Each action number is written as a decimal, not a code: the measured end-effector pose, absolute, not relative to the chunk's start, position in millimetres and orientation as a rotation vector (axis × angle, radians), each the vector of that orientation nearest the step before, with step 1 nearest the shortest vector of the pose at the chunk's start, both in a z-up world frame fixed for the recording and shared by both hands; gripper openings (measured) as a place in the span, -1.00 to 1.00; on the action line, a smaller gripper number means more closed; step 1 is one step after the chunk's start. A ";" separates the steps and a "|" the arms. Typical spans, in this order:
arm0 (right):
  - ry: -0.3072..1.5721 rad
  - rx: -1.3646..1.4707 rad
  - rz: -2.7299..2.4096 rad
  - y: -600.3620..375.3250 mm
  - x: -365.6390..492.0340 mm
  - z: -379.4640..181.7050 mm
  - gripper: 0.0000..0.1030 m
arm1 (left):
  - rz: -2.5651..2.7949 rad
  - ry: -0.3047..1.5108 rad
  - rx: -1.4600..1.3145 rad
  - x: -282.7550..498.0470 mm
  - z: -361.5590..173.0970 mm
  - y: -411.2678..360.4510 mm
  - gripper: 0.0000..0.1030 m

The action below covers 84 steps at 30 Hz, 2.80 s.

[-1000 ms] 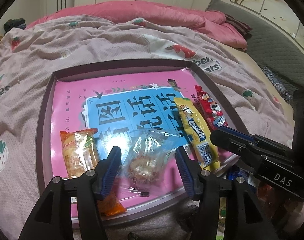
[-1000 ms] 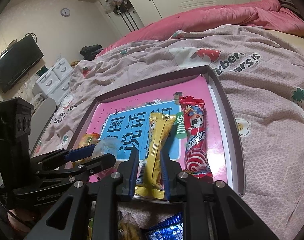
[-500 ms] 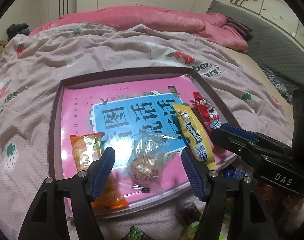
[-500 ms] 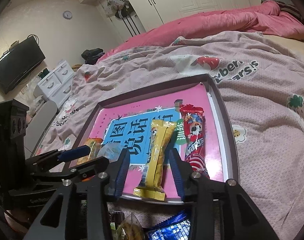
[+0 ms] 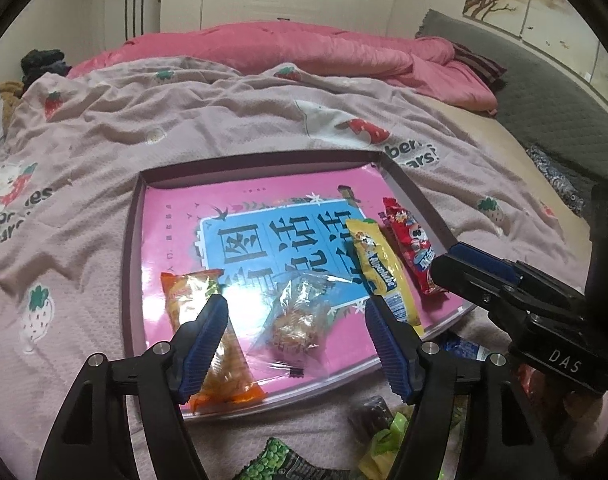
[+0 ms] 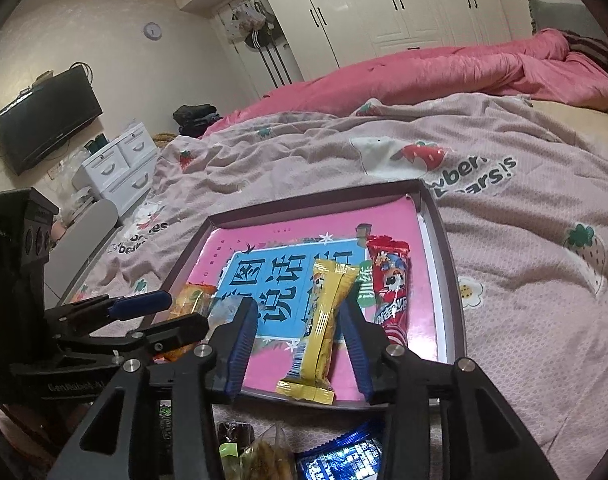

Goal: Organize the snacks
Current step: 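Lower the clear bag into the tray and open the left gripper while the right releases the gold bar, then raise both open grippers away from the tray, then move both open grippers toward the remaining snacks beside the tray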

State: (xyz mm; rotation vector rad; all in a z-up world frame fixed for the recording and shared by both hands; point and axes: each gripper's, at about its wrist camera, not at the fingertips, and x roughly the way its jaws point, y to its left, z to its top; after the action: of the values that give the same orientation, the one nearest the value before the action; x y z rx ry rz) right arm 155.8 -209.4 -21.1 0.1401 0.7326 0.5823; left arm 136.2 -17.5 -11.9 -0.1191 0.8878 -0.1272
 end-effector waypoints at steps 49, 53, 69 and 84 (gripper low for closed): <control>0.639 0.072 0.582 -222.8 96.5 18.5 -0.08 | -0.111 0.810 -0.096 75.4 36.3 9.2 0.44; 0.639 0.073 0.582 -222.9 94.5 18.7 -0.08 | -0.111 0.812 -0.088 70.5 36.2 9.4 0.44; 0.653 0.042 0.583 -223.1 73.8 20.7 -0.08 | -0.105 0.841 -0.055 53.5 30.8 12.7 0.44; 0.684 0.022 0.582 -219.0 64.2 17.0 -0.08 | -0.128 0.882 -0.007 42.6 21.5 7.3 0.44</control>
State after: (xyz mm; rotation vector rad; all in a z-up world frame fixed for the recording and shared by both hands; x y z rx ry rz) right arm 64.2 -219.0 17.0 0.0222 0.6840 0.5820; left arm 42.6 7.3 21.5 -0.0066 0.8815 -0.1282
